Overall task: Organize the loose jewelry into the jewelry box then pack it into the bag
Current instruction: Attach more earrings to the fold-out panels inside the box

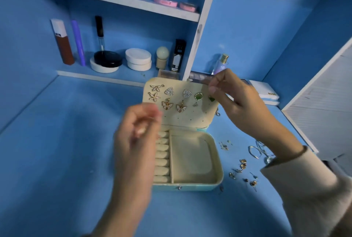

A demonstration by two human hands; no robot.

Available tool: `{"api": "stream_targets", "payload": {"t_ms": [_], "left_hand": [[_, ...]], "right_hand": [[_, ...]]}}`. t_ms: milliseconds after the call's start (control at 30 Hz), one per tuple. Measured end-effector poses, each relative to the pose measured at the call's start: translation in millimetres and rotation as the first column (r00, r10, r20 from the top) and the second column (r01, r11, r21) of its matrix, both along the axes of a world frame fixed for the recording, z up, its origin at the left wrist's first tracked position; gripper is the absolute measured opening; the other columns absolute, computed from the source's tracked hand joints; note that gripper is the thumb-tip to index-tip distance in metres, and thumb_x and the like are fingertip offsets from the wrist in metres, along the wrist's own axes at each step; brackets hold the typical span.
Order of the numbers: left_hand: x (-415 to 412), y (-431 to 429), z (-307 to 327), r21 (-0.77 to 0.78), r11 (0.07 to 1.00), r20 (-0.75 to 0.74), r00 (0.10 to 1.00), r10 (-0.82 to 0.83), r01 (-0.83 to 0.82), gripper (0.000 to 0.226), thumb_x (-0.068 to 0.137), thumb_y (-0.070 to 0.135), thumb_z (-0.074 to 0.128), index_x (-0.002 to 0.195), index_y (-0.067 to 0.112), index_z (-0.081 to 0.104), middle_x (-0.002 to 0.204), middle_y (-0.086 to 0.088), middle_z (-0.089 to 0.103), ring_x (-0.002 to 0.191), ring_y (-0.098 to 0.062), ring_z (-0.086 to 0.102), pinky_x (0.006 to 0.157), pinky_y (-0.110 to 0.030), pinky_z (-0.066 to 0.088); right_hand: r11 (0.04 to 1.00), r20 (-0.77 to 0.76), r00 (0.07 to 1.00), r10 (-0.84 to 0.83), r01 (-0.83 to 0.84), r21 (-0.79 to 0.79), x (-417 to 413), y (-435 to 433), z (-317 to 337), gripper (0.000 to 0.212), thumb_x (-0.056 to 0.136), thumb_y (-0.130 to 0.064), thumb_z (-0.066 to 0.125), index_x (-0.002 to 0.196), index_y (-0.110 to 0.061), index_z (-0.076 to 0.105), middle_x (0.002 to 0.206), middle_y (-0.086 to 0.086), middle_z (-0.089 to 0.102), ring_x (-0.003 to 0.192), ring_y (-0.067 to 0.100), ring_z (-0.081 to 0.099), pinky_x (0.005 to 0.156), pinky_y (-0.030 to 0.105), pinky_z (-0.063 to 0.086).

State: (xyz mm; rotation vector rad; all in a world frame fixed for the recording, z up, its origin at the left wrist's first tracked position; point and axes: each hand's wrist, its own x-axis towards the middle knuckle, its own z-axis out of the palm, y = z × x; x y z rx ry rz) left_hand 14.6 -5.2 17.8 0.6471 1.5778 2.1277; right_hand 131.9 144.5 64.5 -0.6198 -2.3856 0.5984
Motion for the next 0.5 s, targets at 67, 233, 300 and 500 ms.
{"api": "stream_targets", "payload": {"t_ms": [67,233,300,500], "left_hand": [[29.2,2.2,6.7,0.108,0.974,0.386,0.894,-0.225,0.199,0.024,0.086,-0.005,0.051,0.093,0.015,0.064,0.088,0.002,0.073,0.080,-0.009,0.066,0.063,-0.017,0.048],[53.5,13.6,11.6,0.269,0.929,0.791,0.492,-0.364,0.255,0.030,0.089,0.001,0.047,0.114,0.008,0.061,0.112,-0.008,0.070,0.106,-0.017,0.064,0.091,-0.031,0.047],[56.9,14.9,15.0,0.298,0.926,0.822,0.431,-0.372,0.231,0.028,0.087,0.000,0.049,0.111,0.007,0.061,0.114,-0.009,0.069,0.108,-0.018,0.062,0.096,-0.033,0.045],[58.6,14.1,18.7,0.368,0.914,0.832,0.379,-0.406,0.170,0.038,0.066,0.002,0.054,0.103,0.009,0.061,0.100,-0.007,0.069,0.091,-0.016,0.063,0.102,-0.034,0.040]], "right_hand": [[1.000,-0.016,1.000,0.008,-0.008,0.001,4.0,-4.2,-2.4,0.011,0.094,-0.021,0.046,0.087,-0.030,0.044,0.084,-0.014,0.061,0.084,0.019,0.059,0.077,0.035,0.045],[1.000,-0.008,1.000,-0.006,0.006,0.016,15.7,-17.6,-5.3,0.003,0.096,-0.022,0.047,0.093,-0.021,0.046,0.095,-0.019,0.062,0.092,0.022,0.063,0.080,0.043,0.047],[1.000,-0.002,1.000,0.008,-0.008,-0.008,20.2,-25.3,-5.4,0.005,0.097,-0.020,0.047,0.092,-0.020,0.045,0.104,-0.019,0.065,0.106,0.010,0.062,0.085,0.037,0.049],[1.000,0.009,1.000,0.028,-0.028,0.010,34.1,-49.5,-5.3,0.005,0.094,-0.017,0.049,0.091,-0.019,0.045,0.119,-0.019,0.061,0.102,-0.017,0.055,0.066,0.001,0.037]]}}
